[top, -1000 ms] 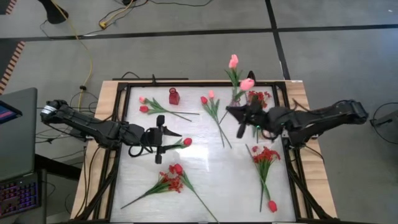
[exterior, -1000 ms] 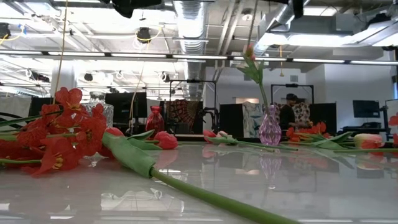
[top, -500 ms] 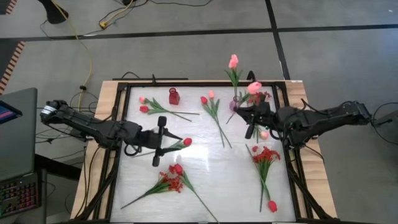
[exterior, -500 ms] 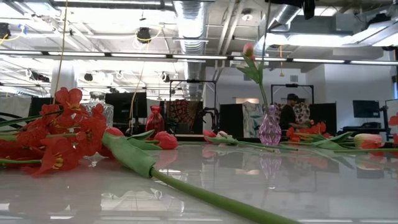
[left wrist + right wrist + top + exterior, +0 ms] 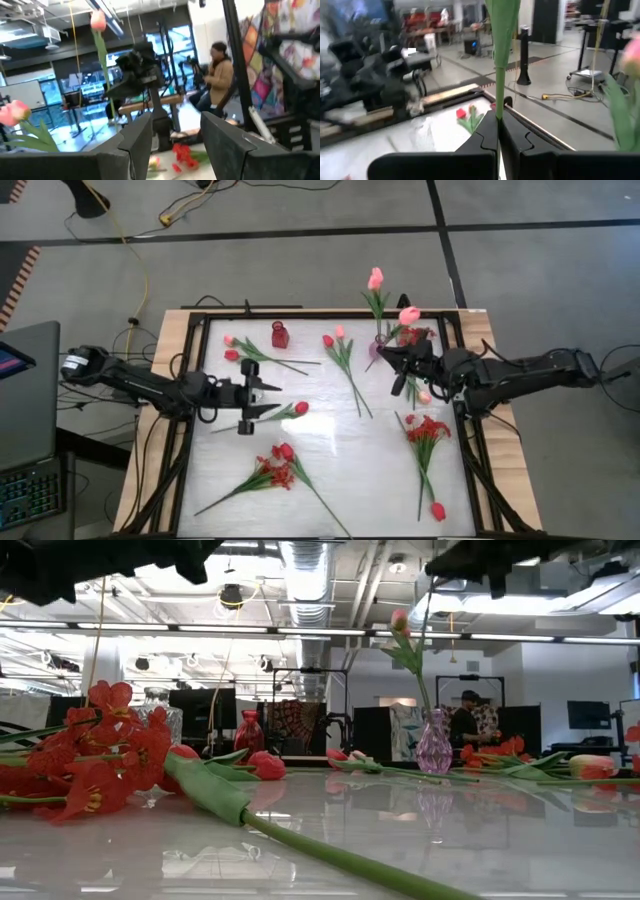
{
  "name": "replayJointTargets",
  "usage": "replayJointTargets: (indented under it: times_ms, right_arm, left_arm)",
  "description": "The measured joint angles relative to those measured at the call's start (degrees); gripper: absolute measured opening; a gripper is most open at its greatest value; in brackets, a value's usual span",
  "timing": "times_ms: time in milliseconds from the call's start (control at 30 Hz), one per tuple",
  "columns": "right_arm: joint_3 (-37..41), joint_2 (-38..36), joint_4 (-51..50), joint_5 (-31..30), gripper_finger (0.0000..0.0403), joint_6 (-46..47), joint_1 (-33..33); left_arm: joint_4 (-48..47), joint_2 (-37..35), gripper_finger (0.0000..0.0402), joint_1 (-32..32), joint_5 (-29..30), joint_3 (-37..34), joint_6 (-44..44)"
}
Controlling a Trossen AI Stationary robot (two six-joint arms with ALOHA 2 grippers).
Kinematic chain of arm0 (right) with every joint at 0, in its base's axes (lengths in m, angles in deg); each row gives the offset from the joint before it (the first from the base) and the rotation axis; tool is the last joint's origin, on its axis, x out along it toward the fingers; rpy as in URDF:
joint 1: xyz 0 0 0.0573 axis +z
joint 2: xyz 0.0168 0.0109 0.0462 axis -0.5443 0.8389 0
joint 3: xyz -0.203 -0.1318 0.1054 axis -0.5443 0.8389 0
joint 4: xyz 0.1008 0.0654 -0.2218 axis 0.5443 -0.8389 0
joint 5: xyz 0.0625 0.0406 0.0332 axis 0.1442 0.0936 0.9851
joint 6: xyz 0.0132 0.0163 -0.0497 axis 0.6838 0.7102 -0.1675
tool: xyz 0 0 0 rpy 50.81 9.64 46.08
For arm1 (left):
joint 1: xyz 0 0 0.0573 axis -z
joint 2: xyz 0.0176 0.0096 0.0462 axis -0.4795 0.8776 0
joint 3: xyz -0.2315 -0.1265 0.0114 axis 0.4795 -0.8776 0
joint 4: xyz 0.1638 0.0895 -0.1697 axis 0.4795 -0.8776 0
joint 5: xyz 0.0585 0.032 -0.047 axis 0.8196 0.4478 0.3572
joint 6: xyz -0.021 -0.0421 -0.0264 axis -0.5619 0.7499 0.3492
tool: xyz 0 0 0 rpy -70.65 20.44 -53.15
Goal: Sort flowers into vase by color
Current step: Put the pink tulip into the purple vase
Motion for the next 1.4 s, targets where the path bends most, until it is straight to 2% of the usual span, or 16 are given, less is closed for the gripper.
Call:
replayJointTargets:
  times_ms: [133,233,400,500,700,1100,1400]
  right_arm:
    - [2.7,-2.3,2.0,-0.2,0.0029,3.0,-3.6]
    - [3.4,-3.4,1.7,-0.3,0.0029,3.6,-6.9]
    - [3.4,-3.9,1.2,-0.6,0.0029,4.7,-15.1]
    - [3.4,-3.2,0.9,-0.4,0.0029,5.0,-19.9]
    - [3.4,-0.7,0.5,6.2,0.0029,7.8,-27.1]
    - [3.4,3.6,0.5,8.7,0.0029,7.8,-31.8]
    - [3.4,5.4,-1.2,8.8,0.0029,7.7,-31.7]
  left_arm:
    - [-1.7,0.2,0.0157,-1.5,-3.5,-1.0,2.7]
    - [0.0,0.6,0.0157,-2.0,-3.6,-1.0,3.4]
    - [0.1,0.5,0.0157,-2.4,-8.2,0.0,6.3]
    - [-1.4,0.6,0.0157,-2.4,-8.7,0.1,7.0]
    - [-2.4,0.6,0.0157,-2.4,-8.7,0.1,7.0]
    - [-4.1,0.6,0.0157,-2.4,-8.6,0.1,7.1]
    - [-4.4,0.6,0.0157,-2.4,-7.0,0.1,5.7]
